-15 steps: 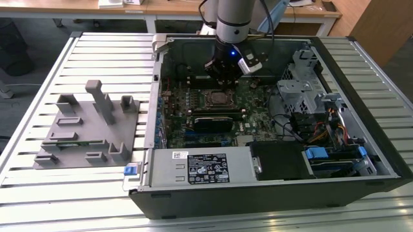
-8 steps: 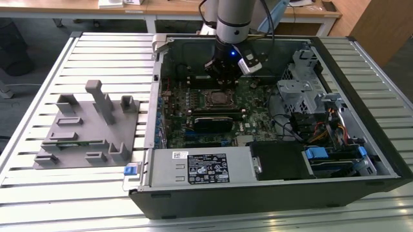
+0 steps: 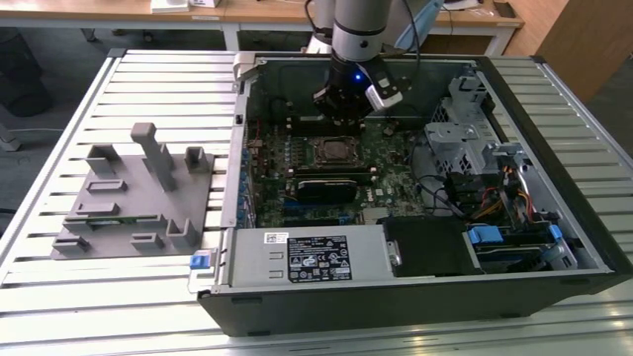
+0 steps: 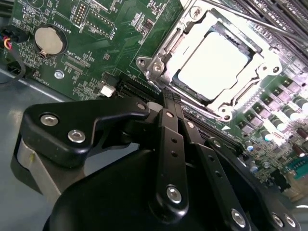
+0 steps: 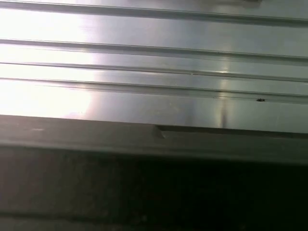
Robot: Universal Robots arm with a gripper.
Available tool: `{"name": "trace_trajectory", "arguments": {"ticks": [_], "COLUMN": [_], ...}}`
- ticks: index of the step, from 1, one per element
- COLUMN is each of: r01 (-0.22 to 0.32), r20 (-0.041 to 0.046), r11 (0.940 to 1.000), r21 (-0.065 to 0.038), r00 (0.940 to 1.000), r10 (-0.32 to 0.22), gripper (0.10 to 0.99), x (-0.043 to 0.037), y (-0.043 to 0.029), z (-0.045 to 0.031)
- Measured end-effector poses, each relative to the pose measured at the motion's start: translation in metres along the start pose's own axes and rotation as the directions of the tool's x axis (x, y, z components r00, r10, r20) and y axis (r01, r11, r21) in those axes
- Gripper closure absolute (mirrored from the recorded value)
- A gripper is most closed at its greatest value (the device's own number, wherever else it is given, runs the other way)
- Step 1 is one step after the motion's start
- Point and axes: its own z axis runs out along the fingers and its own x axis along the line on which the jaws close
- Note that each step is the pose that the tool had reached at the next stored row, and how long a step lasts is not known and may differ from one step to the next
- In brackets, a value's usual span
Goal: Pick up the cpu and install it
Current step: 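Install the first cpu locking lever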
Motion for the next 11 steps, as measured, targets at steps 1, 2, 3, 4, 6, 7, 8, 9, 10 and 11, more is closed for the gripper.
{"name": "trace_trajectory", "arguments": {"ticks": [1,2,3,4,6,7,8,9,10,11], "r01": [0.0,0.0,0.0,0.0,0.0,0.0,0.0,0.0,0.0,0.0], "r20": [-0.0007,-0.0012,-0.0012,-0.0013,-0.0017,-0.0018,-0.0019,-0.0019,-0.002,-0.0019], "r11": [1.0,1.0,1.0,1.0,1.0,1.0,1.0,1.0,1.0,1.0], "r21": [0.0,0.0,0.0,0.0,0.0,0.0,0.0,0.0,0.0,0.0], "r00": [1.0,1.0,1.0,1.0,1.0,1.0,1.0,1.0,1.0,1.0], "r10": [0.0,0.0,0.0,0.0,0.0,0.0,0.0,0.0,0.0,0.0], "gripper": [0.98,0.98,0.98,0.98,0.98,0.98,0.98,0.98,0.98,0.98], "x": [0.0,0.0,0.0,-0.0001,-0.0001,-0.0002,-0.0004,-0.0005,-0.0006,-0.0007], "y": [0.0,0.0001,0.0001,-0.0001,-0.0007,-0.0009,-0.0013,-0.0016,-0.0021,-0.0024], "z": [-0.001,-0.0016,-0.0017,-0.0017,-0.0018,-0.0018,-0.0019,-0.0019,-0.0019,-0.0018]}}
